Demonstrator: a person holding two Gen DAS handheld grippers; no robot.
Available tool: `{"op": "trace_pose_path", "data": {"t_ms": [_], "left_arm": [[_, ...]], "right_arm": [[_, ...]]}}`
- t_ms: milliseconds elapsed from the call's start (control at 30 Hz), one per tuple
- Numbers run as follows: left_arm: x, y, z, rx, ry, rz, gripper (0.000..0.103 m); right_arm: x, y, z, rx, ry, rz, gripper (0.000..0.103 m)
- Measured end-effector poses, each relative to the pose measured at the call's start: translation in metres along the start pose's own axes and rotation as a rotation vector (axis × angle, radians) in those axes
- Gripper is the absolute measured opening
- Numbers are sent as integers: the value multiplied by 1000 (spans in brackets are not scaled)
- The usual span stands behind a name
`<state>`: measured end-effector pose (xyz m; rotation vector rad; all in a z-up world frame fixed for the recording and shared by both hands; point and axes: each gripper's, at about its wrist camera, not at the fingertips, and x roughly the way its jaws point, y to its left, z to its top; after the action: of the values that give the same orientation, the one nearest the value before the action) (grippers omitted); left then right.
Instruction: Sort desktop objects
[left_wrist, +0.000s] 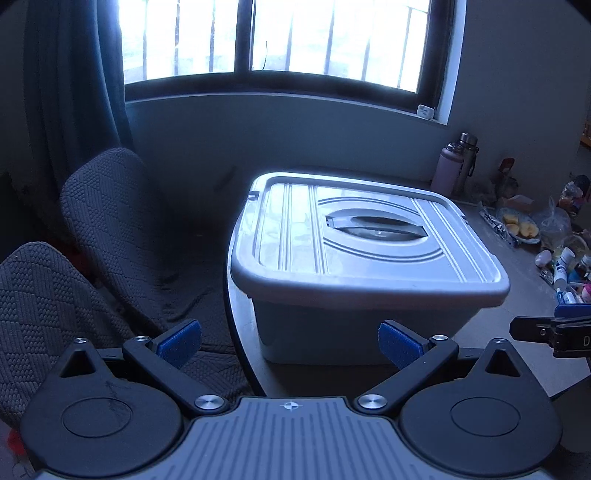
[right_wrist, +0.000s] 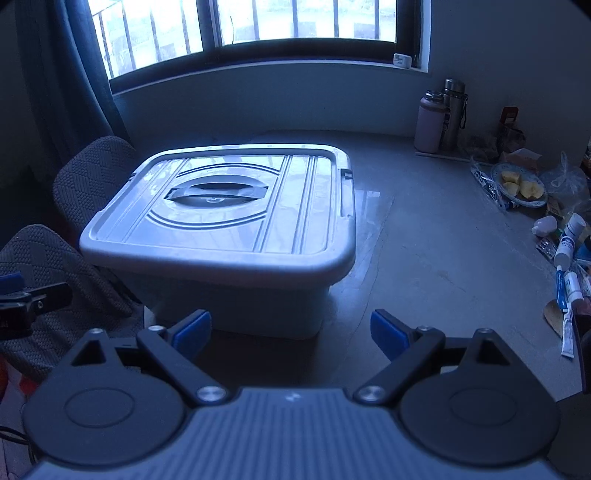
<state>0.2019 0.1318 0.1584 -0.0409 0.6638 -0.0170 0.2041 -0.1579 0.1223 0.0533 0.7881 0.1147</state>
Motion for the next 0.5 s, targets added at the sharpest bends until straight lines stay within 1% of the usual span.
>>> {"op": "trace_pose_path", "data": {"t_ms": [100, 167, 233, 367, 500], "left_arm": [[-8, -3, -24, 20, 1, -1, 103], [-14, -4, -42, 39, -16, -6, 103], [-20, -4, -62, 47, -41, -6, 103], [-27, -4, -100, 38, -95, -18, 103], [-25, -11, -128, 58, -75, -17, 103]], "right_arm": [[-10, 6, -27, 22, -57, -1, 94], [-10, 10, -44, 25, -74, 5, 94], [-8, 15, -60, 30, -63, 3, 94], [-4, 23, -94, 13, -82, 1, 94], [0, 30, -123, 7, -88, 5, 94]]}}
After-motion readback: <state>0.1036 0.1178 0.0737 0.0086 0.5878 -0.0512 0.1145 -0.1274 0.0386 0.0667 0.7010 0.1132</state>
